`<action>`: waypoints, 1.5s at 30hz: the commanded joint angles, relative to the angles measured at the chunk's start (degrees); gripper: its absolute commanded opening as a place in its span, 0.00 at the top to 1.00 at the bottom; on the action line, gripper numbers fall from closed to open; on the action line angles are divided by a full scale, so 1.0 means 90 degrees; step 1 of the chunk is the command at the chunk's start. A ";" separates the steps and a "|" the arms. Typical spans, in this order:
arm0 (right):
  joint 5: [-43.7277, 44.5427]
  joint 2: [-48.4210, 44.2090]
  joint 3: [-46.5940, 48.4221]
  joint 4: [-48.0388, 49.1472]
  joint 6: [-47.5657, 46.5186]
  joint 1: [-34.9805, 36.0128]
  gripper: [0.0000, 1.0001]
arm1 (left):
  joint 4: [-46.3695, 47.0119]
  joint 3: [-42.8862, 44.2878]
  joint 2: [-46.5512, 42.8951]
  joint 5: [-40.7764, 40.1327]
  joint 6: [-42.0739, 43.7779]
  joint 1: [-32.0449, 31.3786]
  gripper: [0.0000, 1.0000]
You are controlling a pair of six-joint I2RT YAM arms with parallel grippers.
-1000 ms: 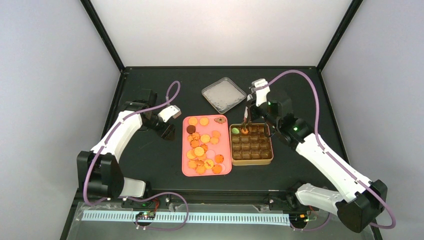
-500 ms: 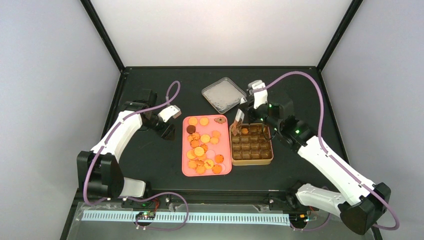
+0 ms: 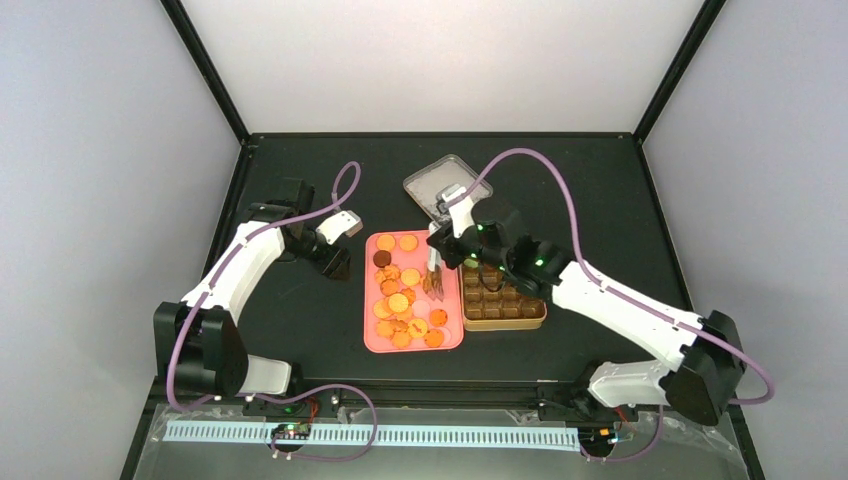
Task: Pack the cookies
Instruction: Pass from the right arm to the left
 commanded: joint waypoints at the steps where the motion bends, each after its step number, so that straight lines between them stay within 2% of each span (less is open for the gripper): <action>1: 0.0271 0.0285 0.0068 0.0559 0.0069 0.0287 0.89 | -0.0063 0.0044 -0.0053 0.0237 0.0032 0.0039 0.33; 7: 0.0307 0.0358 -0.0040 0.0735 0.0172 0.0399 0.89 | -0.0103 -0.0055 -0.0072 0.0926 0.0230 0.0009 0.31; 11: 0.0168 0.0161 0.0233 0.0665 0.0226 0.0399 0.89 | -0.0188 -0.0085 -0.0148 0.1985 0.0548 -0.0170 0.20; 14: -0.0088 0.0016 0.0511 0.0576 0.0264 0.0390 0.88 | -0.0243 -0.0053 -0.0243 0.2718 0.0983 -0.0427 0.17; 19: -0.0680 -0.0258 0.0497 0.0791 0.0615 0.0360 0.84 | -0.0264 0.0008 -0.0365 0.3909 0.1491 -0.0837 0.17; 24: -0.0995 -0.0498 0.0355 0.0993 0.0908 0.0340 0.82 | -0.0541 -0.0002 -0.0263 0.4351 0.2184 -0.1087 0.20; 29: -0.1091 -0.0631 0.0379 0.1053 0.1017 0.0311 0.82 | -0.0912 -0.0032 -0.0149 0.4412 0.2672 -0.1195 0.32; 38: -0.1311 -0.0626 0.0461 0.1043 0.1039 0.0298 0.82 | -0.1224 0.0014 -0.0192 0.4463 0.3014 -0.1233 0.64; 43: -0.1469 -0.0654 0.0440 0.1164 0.1119 0.0284 0.82 | -0.1443 0.0088 -0.0061 0.4522 0.3197 -0.1233 0.91; 45: -0.1574 -0.0646 0.0411 0.1256 0.1182 0.0284 0.82 | -0.1572 0.0120 0.0029 0.4621 0.3302 -0.1233 0.95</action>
